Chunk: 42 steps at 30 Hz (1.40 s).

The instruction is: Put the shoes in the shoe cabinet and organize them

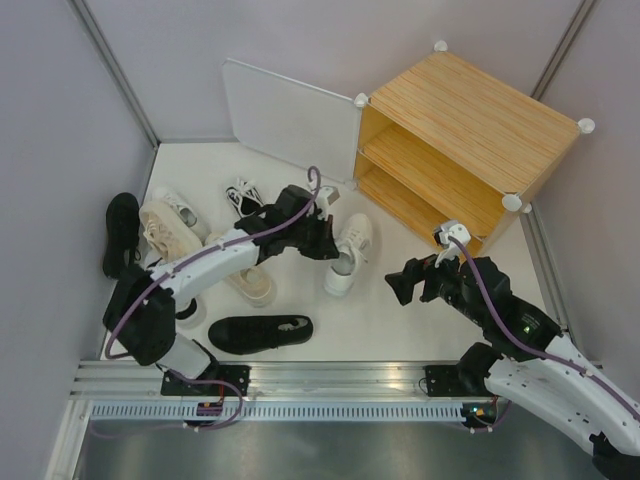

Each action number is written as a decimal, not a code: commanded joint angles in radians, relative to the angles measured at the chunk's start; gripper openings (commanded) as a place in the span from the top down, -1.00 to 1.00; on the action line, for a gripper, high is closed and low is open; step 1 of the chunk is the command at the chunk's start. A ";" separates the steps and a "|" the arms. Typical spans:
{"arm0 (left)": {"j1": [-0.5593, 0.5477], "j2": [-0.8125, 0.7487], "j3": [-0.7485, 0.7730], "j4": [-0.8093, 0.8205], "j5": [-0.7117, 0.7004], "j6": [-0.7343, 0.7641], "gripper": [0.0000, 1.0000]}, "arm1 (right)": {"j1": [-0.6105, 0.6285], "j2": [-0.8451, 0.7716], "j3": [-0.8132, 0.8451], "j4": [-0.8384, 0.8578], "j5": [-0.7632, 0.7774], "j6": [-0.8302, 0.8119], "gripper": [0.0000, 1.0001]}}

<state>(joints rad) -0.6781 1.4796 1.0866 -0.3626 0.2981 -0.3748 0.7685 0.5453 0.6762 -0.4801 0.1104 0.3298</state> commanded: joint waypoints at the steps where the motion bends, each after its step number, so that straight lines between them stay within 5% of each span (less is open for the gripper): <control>1: -0.081 0.103 0.085 0.221 0.065 0.048 0.95 | 0.005 -0.015 0.049 -0.049 0.116 0.054 -0.94; 8: -0.185 0.346 0.130 0.287 0.098 0.039 0.90 | 0.003 -0.019 0.033 -0.072 0.118 0.078 -0.96; 14: -0.207 0.364 0.093 0.315 0.070 -0.004 0.32 | 0.003 0.015 0.014 -0.071 0.109 0.092 -0.96; 18: -0.204 0.260 0.076 0.269 -0.060 -0.004 -0.04 | 0.003 0.047 0.025 -0.072 0.087 0.103 -0.95; 20: -0.199 0.188 0.076 0.222 -0.114 -0.001 -0.45 | 0.003 0.067 0.036 -0.078 0.087 0.121 -0.94; 23: -0.175 0.119 0.076 0.180 -0.186 -0.010 -0.80 | 0.003 0.097 0.049 -0.089 0.103 0.147 -0.94; 25: -0.152 0.049 0.081 0.133 -0.211 -0.019 -0.87 | 0.003 0.114 0.049 -0.092 0.107 0.158 -0.94; 29: -0.048 -0.063 0.123 0.002 -0.240 -0.050 -0.93 | 0.003 0.166 0.054 -0.092 0.057 0.153 -0.87; 34: 0.259 -0.186 0.199 -0.225 -0.175 -0.081 -0.95 | 0.005 0.280 0.097 -0.135 -0.020 0.130 -0.86; 42: 0.515 -0.363 0.130 -0.306 -0.293 0.008 -1.00 | 0.031 0.432 0.088 -0.132 -0.020 0.199 -0.68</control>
<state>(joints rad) -0.2108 1.1851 1.2476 -0.6022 0.0456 -0.4091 0.7757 0.9379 0.7361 -0.6022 0.0727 0.4774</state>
